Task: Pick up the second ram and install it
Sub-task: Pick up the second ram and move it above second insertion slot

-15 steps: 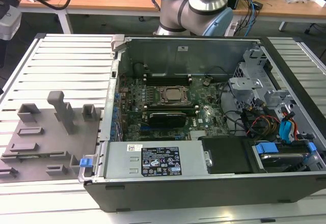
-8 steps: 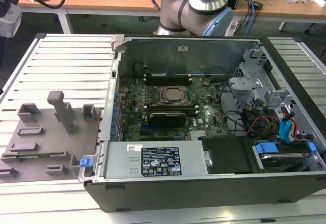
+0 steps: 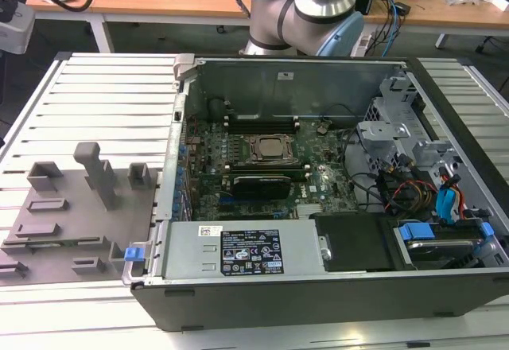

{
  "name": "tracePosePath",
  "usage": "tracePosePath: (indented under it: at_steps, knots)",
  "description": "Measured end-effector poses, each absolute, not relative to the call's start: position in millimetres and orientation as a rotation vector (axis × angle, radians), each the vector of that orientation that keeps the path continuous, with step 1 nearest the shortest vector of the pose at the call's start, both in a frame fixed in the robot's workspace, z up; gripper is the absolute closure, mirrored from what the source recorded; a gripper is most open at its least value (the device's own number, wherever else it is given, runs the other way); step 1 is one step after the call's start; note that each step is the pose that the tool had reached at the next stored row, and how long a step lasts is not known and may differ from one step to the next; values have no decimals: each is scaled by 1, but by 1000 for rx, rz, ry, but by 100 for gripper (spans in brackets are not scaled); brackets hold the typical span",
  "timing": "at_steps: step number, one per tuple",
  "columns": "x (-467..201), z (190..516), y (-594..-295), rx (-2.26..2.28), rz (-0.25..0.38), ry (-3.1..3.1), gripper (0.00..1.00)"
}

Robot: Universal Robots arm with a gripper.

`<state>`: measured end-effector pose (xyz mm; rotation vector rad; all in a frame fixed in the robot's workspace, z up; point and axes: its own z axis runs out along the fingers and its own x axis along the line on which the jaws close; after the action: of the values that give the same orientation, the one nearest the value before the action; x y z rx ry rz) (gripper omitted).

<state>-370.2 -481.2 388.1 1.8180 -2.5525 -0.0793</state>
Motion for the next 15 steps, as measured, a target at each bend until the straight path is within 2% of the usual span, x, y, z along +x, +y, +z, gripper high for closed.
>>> tracePosePath:
  at_steps: [15]
  knots:
    - [-370, 388, -481, 1994, -78, -2413, 89]
